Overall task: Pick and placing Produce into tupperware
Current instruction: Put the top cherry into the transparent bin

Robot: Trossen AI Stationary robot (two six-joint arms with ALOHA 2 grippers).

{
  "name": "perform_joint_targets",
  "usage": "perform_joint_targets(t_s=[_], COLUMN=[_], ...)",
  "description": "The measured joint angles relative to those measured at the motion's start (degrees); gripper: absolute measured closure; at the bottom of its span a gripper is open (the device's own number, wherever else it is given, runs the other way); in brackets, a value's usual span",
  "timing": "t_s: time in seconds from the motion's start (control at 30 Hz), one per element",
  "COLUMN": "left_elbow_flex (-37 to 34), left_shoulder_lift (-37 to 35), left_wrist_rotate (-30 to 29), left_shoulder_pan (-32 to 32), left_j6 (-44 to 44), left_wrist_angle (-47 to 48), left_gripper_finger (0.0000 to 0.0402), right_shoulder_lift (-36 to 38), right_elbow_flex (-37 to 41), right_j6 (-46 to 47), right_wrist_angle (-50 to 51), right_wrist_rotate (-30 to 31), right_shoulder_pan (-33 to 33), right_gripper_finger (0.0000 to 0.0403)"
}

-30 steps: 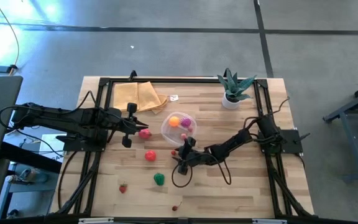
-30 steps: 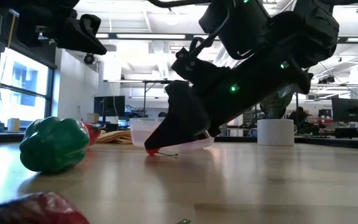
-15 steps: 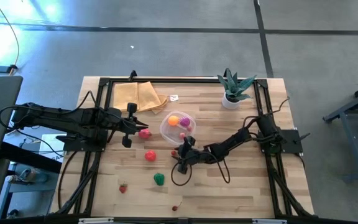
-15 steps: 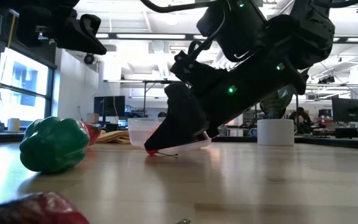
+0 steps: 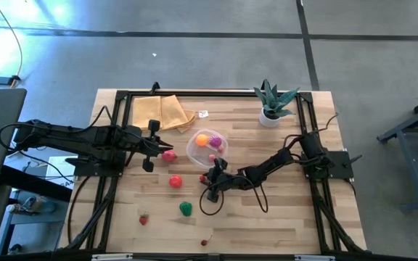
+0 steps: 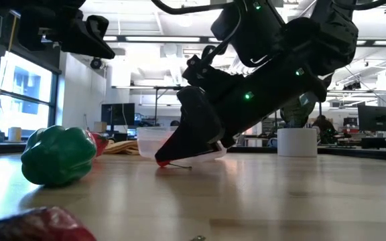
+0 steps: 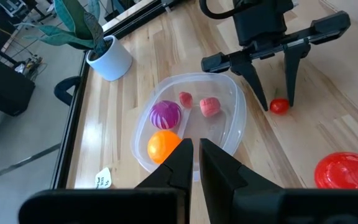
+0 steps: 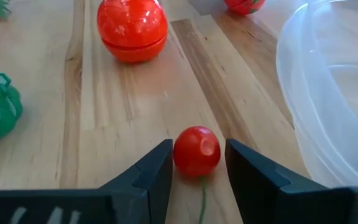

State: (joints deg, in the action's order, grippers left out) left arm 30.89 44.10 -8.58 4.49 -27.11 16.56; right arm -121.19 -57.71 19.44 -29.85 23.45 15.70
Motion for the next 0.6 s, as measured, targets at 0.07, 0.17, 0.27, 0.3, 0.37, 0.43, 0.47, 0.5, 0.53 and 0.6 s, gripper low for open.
perform_joint_targets(t_s=[0.07, 0.17, 0.27, 0.3, 0.37, 0.43, 0.47, 0.5, 0.53, 0.6], left_elbow_flex=[0.00, 0.00, 0.00, 0.00, 0.00, 0.00, 0.00, 0.00, 0.00, 0.00], left_shoulder_lift=[0.00, 0.00, 0.00, 0.00, 0.01, 0.00, 0.00, 0.00, 0.00, 0.02], left_wrist_rotate=[0.02, 0.00, 0.00, 0.01, 0.01, 0.01, 0.01, 0.02, 0.00, 0.00], left_shoulder_pan=[0.00, -0.02, -0.02, -0.02, -0.01, 0.00, -0.01, -0.02, 0.00, 0.00], left_j6=[0.00, 0.00, 0.00, 0.00, 0.00, 0.00, -0.01, 0.00, 0.00, -0.02], left_wrist_angle=[-0.02, 0.00, 0.00, 0.00, 0.00, -0.01, 0.00, 0.00, 0.00, 0.00], left_gripper_finger=[0.0383, 0.0383, 0.0383, 0.0383, 0.0383, 0.0383, 0.0383, 0.0383, 0.0383, 0.0383], right_shoulder_lift=[0.00, 0.00, 0.00, 0.00, 0.00, 0.00, 0.00, 0.00, 0.00, 0.00], right_elbow_flex=[0.00, 0.00, 0.00, 0.00, 0.00, 0.00, 0.00, 0.00, 0.00, 0.00], right_j6=[-0.02, -0.12, 0.00, 0.00, 0.02, 0.02, 0.02, 0.02, 0.02, 0.02], right_wrist_angle=[0.00, 0.00, 0.09, 0.15, 0.38, 0.46, 0.46, 0.46, 0.46, 0.46], right_wrist_rotate=[0.02, 0.02, 0.00, 0.00, 0.00, 0.00, 0.00, 0.00, 0.00, 0.00], right_shoulder_pan=[-0.06, -0.06, -0.04, -0.04, -0.04, -0.04, -0.04, -0.06, -0.05, -0.04], right_gripper_finger=[0.0265, 0.0265, 0.0265, 0.0265, 0.0265, 0.0266, 0.0266, 0.0266, 0.0266, 0.0268])
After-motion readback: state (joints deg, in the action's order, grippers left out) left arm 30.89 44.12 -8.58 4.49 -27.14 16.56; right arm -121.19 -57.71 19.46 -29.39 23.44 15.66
